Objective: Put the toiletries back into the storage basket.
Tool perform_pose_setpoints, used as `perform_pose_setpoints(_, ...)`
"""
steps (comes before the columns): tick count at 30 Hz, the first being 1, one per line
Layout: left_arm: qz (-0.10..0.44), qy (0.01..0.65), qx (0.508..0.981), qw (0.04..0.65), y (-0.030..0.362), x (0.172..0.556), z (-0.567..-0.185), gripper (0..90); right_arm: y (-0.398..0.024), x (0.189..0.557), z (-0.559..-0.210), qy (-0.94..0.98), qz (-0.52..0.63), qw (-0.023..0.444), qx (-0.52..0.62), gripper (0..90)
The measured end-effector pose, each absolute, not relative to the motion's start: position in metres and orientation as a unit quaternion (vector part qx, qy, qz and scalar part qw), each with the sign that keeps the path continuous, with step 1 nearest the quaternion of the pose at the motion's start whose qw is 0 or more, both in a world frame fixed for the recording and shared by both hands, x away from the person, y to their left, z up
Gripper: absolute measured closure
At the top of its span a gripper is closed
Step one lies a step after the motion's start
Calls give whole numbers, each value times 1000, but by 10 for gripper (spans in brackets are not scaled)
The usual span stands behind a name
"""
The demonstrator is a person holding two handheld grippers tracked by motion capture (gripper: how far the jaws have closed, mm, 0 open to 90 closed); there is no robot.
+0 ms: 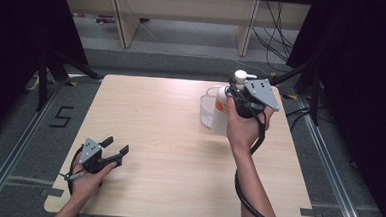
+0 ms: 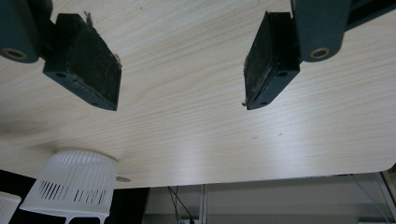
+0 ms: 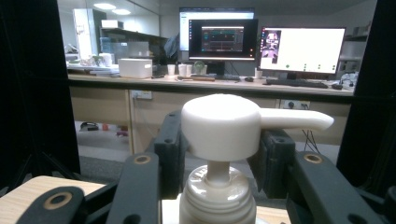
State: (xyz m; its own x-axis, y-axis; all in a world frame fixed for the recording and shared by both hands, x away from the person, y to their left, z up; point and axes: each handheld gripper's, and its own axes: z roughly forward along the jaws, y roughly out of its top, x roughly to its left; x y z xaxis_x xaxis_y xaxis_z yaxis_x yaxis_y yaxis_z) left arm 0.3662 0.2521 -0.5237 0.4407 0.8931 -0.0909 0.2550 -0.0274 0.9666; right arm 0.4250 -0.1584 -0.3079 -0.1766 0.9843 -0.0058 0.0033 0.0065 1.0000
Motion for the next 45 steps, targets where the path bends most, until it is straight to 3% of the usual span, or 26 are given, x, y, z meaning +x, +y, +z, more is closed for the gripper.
perform_pose_setpoints(45,294,438,654,542,252,366,-524,269,-159,452,-288,534,540,466,454,601)
